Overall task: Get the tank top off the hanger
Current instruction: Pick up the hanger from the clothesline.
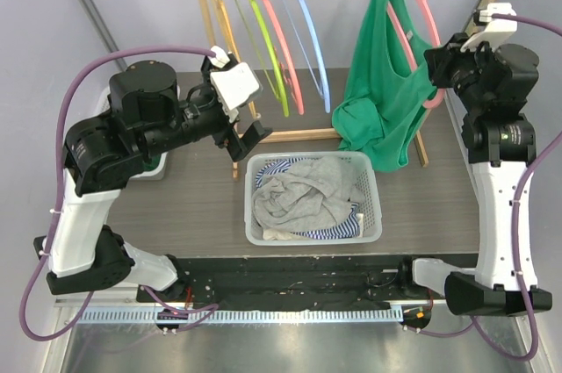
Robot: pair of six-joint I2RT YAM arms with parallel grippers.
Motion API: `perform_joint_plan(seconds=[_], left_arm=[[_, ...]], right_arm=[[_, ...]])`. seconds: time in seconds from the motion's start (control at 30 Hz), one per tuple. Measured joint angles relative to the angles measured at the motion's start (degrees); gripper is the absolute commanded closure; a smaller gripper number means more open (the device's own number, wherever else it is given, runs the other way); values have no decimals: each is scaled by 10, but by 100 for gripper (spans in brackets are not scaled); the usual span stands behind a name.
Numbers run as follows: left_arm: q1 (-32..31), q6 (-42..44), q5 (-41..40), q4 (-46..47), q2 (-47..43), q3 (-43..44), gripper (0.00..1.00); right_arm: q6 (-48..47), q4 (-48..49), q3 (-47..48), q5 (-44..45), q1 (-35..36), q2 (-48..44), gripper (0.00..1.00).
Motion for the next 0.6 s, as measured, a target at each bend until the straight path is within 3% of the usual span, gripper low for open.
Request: perform_joint_plan(seconds=[0.27, 0.6], left_arm=[[0, -1, 4, 0, 3, 8, 0], [3, -2, 4, 0, 3, 9, 0]], right_arm=[[-1, 42, -5, -7, 0, -14, 99], [9, 0, 6, -57, 0, -22, 99]])
